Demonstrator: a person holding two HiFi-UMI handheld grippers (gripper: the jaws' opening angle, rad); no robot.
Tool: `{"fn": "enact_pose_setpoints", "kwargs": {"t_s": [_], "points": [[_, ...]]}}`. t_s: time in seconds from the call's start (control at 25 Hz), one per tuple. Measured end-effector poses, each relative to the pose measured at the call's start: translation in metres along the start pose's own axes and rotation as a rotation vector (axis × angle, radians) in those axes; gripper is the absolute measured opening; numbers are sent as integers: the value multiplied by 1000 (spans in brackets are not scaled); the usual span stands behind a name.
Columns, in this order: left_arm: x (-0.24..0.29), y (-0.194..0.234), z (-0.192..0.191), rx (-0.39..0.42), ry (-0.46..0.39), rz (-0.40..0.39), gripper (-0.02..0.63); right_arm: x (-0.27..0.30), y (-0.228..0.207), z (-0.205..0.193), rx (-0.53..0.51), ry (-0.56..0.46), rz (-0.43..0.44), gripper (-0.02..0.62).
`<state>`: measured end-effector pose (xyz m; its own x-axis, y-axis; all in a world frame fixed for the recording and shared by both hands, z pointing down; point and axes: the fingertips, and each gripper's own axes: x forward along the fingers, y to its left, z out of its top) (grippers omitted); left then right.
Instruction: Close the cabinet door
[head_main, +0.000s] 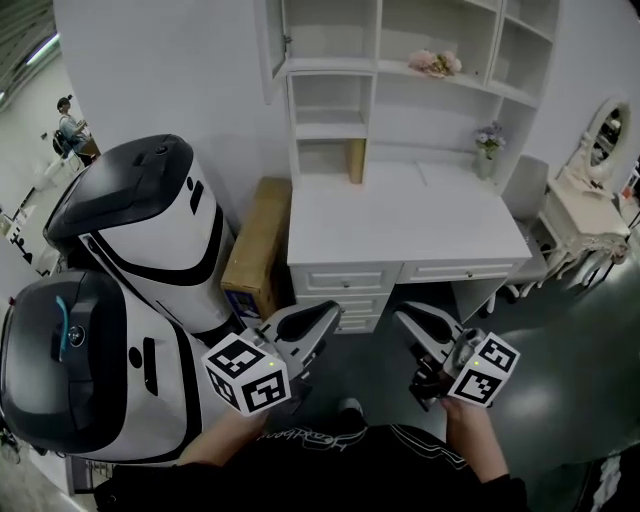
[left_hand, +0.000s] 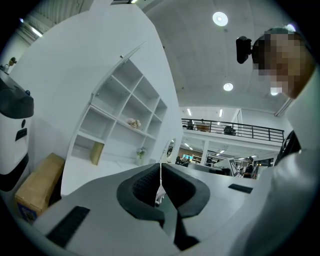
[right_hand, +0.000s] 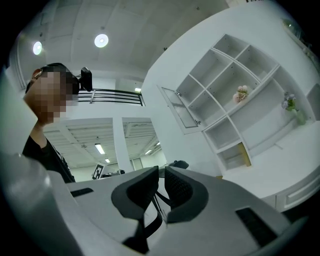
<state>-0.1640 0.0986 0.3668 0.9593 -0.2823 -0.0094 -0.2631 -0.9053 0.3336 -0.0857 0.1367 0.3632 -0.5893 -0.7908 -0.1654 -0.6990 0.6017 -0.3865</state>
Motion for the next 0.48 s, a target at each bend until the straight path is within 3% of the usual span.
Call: {"fn": "enact_pose_setpoints", "kwargs": {"t_s": [0.48], "points": [[127,84,67,60,-67,81,28,56,-127,84,-37,17,142,63]]}}
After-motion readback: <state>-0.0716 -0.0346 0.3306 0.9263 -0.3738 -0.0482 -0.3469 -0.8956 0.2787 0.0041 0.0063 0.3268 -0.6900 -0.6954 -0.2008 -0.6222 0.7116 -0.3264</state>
